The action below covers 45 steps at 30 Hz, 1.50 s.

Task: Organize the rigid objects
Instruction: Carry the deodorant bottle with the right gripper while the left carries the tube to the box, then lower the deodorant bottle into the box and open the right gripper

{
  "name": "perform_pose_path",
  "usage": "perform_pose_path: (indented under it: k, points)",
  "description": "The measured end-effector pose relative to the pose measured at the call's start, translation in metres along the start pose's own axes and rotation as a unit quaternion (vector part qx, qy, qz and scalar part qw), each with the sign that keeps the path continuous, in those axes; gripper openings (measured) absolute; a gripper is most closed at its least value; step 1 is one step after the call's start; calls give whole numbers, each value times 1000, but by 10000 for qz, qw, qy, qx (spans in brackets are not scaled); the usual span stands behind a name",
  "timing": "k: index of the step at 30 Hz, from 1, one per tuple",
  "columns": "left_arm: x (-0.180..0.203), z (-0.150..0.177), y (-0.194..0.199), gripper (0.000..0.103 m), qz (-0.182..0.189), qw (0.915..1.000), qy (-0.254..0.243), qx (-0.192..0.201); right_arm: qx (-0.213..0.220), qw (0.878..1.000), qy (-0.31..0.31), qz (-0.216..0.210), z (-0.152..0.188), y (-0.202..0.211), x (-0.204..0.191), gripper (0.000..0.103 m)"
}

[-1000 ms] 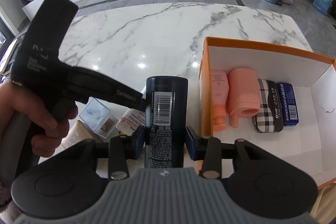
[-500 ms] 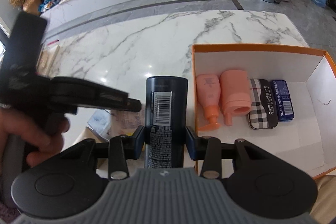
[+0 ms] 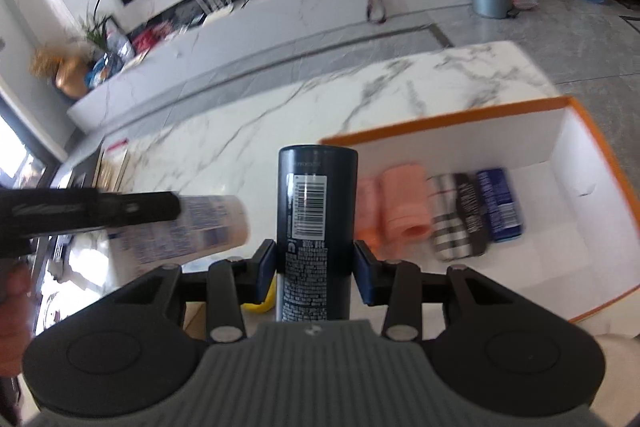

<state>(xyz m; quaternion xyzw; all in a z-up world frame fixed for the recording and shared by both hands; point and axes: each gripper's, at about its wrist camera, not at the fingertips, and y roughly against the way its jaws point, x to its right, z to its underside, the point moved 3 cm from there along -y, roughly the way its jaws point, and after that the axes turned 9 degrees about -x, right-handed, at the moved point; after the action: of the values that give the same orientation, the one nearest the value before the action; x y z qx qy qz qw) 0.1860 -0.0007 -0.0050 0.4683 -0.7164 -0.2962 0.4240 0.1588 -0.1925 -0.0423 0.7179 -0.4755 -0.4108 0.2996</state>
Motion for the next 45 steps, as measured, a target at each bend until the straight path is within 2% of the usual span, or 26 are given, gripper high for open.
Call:
perform_pose_path:
  k: [4, 7, 13, 20, 26, 29, 32, 34, 41, 45]
  points:
    - [41, -6, -7, 16, 178, 9995, -259, 42, 183, 9996, 9, 193, -9, 21, 35, 42]
    - [72, -10, -26, 16, 312, 9987, -412, -43, 161, 9991, 134, 367, -16, 31, 61, 42]
    - [110, -13, -87, 16, 524, 9970, -434, -365, -347, 9964, 447, 627, -33, 20, 119, 42]
    - [113, -18, -141, 16, 526, 9966, -68, -633, -963, 9856, 966, 1000, -49, -31, 163, 42]
    - [107, -31, -166, 16, 458, 9961, 7, -760, -1500, 9775, 1003, 1089, -63, -86, 184, 42]
    - [105, -36, -177, 16, 492, 9954, 20, -828, -1595, 9713, 1185, 1309, -67, -105, 187, 42]
    - [101, -41, -188, 16, 601, 9945, 101, -852, -1683, 9707, 1189, 1237, -71, -117, 188, 42]
    - [99, -42, -194, 16, 613, 9939, 149, -902, -1750, 9689, 1122, 1345, -74, -125, 191, 42]
    - [102, -46, -203, 16, 752, 9925, 188, -948, -1868, 9644, 1133, 1488, -74, -135, 193, 42]
    - [101, -47, -206, 16, 796, 9918, 309, -954, -1812, 9664, 1111, 1448, -75, -134, 191, 45]
